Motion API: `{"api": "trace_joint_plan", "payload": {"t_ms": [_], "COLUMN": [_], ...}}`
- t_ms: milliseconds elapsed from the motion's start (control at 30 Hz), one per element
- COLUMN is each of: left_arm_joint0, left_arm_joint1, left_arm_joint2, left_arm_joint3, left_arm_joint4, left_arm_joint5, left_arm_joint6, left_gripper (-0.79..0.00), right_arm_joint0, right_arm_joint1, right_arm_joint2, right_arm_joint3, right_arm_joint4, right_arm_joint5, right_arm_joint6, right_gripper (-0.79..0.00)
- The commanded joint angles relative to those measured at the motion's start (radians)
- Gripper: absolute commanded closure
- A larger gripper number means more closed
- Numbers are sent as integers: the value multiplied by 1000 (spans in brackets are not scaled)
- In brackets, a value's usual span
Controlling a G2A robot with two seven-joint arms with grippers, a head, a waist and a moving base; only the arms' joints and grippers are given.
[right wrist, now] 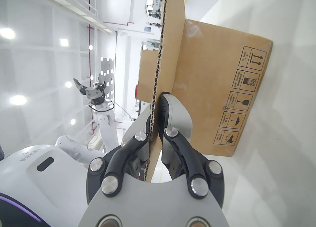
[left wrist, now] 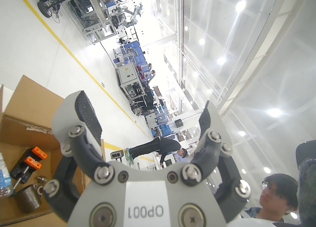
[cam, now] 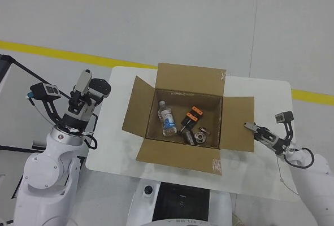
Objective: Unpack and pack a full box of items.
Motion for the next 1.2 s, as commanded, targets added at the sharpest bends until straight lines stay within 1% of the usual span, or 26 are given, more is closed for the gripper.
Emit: {"api": "trace_joint_plan", "payload": {"t_ms": [0, 133, 267, 300, 333, 467, 667, 933, 1067, 1167], "left_arm_joint0": [0, 0, 0, 0, 0, 0, 0, 0, 0, 1], "left_arm_joint1": [0, 0, 0, 0, 0, 0, 0, 0, 0, 0], "left_arm_joint2": [0, 0, 0, 0, 0, 0, 0, 0, 0, -3], "left_arm_joint3": [0, 0, 0, 0, 0, 0, 0, 0, 0, 4], "left_arm_joint4": [0, 0, 0, 0, 0, 0, 0, 0, 0, 7], "left_arm_joint5": [0, 0, 0, 0, 0, 0, 0, 0, 0, 0], "left_arm_joint6": [0, 0, 0, 0, 0, 0, 0, 0, 0, 3], "left_gripper": [-785, -785, -785, -785, -785, -785, -785, -785, -785, -785], "right_arm_joint0": [-18, -68, -105, -105, -105, -76, -28, 65, 116, 139], "right_arm_joint1": [9, 30, 46, 48, 49, 46, 29, -2, -23, -33], "right_arm_joint2": [41, 133, 187, 195, 199, 184, 96, -46, -123, -155], "right_arm_joint3": [0, -26, -101, -118, -134, -190, -229, -138, -121, -114], "right_arm_joint4": [9, 36, 55, 56, 63, 99, 91, 39, 31, 37], "right_arm_joint5": [7, 34, 107, 118, 124, 154, 180, 171, 157, 145], "right_arm_joint6": [9, 42, 116, 127, 133, 149, 114, 60, 42, 43], "right_gripper": [0, 0, 0, -354, -785, -785, -785, -785, -785, -785]}}
